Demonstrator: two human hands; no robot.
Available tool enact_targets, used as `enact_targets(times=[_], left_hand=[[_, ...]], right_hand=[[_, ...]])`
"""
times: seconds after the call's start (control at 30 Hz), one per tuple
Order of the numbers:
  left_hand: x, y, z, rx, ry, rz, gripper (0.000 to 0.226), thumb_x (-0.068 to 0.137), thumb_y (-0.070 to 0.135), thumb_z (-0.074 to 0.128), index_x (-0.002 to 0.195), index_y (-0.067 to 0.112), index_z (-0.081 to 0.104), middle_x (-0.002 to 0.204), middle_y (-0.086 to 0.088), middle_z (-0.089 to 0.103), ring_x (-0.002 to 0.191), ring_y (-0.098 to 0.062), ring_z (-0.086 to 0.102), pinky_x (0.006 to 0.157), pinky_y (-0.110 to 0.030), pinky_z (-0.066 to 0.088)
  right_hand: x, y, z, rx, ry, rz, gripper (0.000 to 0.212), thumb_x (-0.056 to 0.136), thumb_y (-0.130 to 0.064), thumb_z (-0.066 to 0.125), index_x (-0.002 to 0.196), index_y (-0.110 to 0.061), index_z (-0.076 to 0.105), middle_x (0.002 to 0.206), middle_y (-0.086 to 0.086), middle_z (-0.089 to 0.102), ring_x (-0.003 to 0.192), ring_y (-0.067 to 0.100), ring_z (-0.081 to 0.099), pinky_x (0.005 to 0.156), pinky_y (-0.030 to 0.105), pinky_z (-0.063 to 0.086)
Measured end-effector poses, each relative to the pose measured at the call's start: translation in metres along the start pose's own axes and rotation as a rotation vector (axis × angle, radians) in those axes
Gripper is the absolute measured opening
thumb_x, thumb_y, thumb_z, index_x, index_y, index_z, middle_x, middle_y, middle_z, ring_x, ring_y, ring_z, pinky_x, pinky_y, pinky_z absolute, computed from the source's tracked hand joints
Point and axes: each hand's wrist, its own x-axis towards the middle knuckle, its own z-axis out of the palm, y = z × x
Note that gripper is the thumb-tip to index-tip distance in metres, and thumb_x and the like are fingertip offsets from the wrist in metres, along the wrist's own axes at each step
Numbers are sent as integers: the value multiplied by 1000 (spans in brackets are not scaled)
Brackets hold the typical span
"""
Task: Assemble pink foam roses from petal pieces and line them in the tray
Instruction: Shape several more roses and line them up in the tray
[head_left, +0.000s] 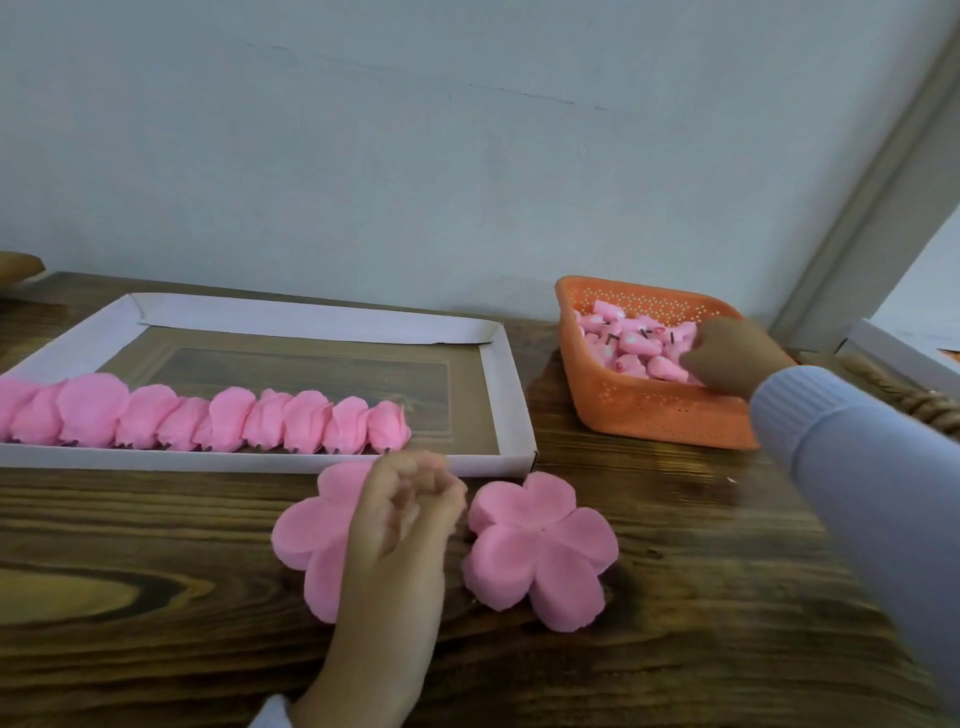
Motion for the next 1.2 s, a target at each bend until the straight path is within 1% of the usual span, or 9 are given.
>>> enact_targets(times=[0.07, 0.13, 0.37, 0.47, 0.57, 0.73, 0.83, 1.0, 1.2], left_hand=[[-4, 2, 3, 60, -156, 20, 12, 79, 18, 67, 80, 31, 66, 80, 6, 67, 73, -2, 62, 64, -16, 49], [-7, 3, 6, 138, -252, 79, 13, 74, 20, 61, 82, 30, 65, 80, 8, 67, 72, 0, 60, 66, -11, 47], [-10, -2, 3, 301, -283, 173, 18, 67, 42, 58, 82, 35, 63, 82, 8, 64, 74, -10, 59, 66, -12, 47], [-7, -6, 3, 315, -259, 180, 9, 70, 31, 61, 79, 34, 64, 80, 6, 65, 74, -13, 59, 63, -9, 45], [-6, -9, 2, 368, -259, 230, 19, 72, 18, 59, 79, 36, 63, 80, 8, 65, 71, -8, 59, 62, -8, 43], [-5, -17, 4, 802, -360, 547, 24, 71, 16, 65, 85, 33, 56, 88, 14, 58, 77, -3, 54, 68, -15, 43], [-3, -19, 4, 995, -414, 676, 11, 67, 19, 62, 77, 23, 65, 85, 5, 61, 70, -15, 58, 59, -31, 50], [-2, -17, 1, 1127, -425, 647, 24, 66, 36, 49, 72, 22, 67, 79, 4, 62, 65, -20, 61, 54, -32, 49], [-1, -19, -1, 1189, -484, 603, 32, 43, 42, 67, 72, 28, 65, 80, 9, 61, 62, -13, 61, 56, -27, 47]], right_hand=[[4, 24, 0, -105, -155, 30, 36, 97, -26, 50, 120, 0, 58, 127, 22, 58, 112, 32, 55, 93, 33, 43], [6, 34, -4, -96, -246, 24, 46, 98, -33, 51, 132, -2, 51, 131, 19, 56, 118, 30, 53, 98, 33, 39], [20, 33, -4, -137, -307, -11, 41, 96, -27, 54, 133, -8, 51, 125, 10, 59, 102, 20, 58, 90, 29, 48], [24, 33, 1, -162, -287, -12, 43, 98, -31, 50, 137, -12, 48, 136, 11, 54, 116, 24, 55, 102, 34, 42], [25, 31, 6, -176, -308, 0, 44, 102, -30, 42, 141, -10, 45, 142, 13, 49, 129, 26, 46, 109, 35, 33], [28, 32, 10, -146, -312, 22, 44, 102, -27, 43, 141, -7, 45, 143, 15, 48, 131, 26, 45, 110, 34, 31], [33, 34, 13, -132, -268, 24, 40, 99, -26, 48, 134, -6, 52, 132, 13, 56, 121, 25, 53, 104, 33, 39], [40, 39, 18, -58, -243, 97, 53, 96, -32, 53, 140, -4, 41, 130, 17, 56, 119, 29, 53, 103, 36, 42], [46, 38, 24, -50, -246, 124, 63, 97, -33, 52, 146, -1, 29, 131, 20, 55, 121, 30, 53, 104, 37, 42]])
